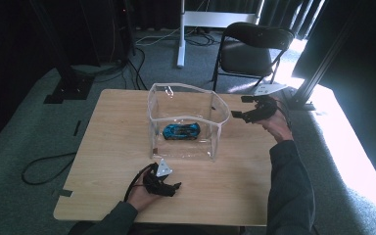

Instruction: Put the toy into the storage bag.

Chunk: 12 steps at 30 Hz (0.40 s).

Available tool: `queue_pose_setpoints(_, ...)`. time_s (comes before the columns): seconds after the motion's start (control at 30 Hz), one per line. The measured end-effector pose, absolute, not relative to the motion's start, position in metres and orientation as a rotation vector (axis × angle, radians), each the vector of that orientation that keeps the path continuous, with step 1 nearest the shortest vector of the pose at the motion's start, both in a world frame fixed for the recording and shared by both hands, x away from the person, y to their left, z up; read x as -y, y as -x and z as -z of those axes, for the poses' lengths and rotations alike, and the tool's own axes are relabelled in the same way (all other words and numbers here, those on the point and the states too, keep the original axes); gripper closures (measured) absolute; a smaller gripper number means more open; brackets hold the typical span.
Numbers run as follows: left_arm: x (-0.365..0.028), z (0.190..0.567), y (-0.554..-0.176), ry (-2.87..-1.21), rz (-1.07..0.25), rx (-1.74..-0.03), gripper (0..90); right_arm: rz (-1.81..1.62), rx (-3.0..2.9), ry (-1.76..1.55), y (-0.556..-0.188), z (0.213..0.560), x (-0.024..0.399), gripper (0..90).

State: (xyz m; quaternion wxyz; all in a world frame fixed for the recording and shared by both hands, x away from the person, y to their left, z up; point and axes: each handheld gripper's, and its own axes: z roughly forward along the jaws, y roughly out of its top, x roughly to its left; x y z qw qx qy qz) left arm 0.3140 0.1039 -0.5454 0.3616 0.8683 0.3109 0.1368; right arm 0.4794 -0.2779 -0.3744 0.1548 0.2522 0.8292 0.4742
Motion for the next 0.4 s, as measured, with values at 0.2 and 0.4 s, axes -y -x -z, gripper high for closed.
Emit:
queue_pose_setpoints(0.2, -0.104, 0.545, -0.314, -2.236, -0.352, -0.801, 21.0, -1.334, -2.367, -0.742, -0.471, 0.382, 0.287, 14.4)
queue_pose_setpoints(0.4, -0.104, 0.545, -0.314, -2.236, -0.352, -0.801, 20.9, -1.321, -2.364, -0.765, -0.463, 0.392, 0.294, 14.3)
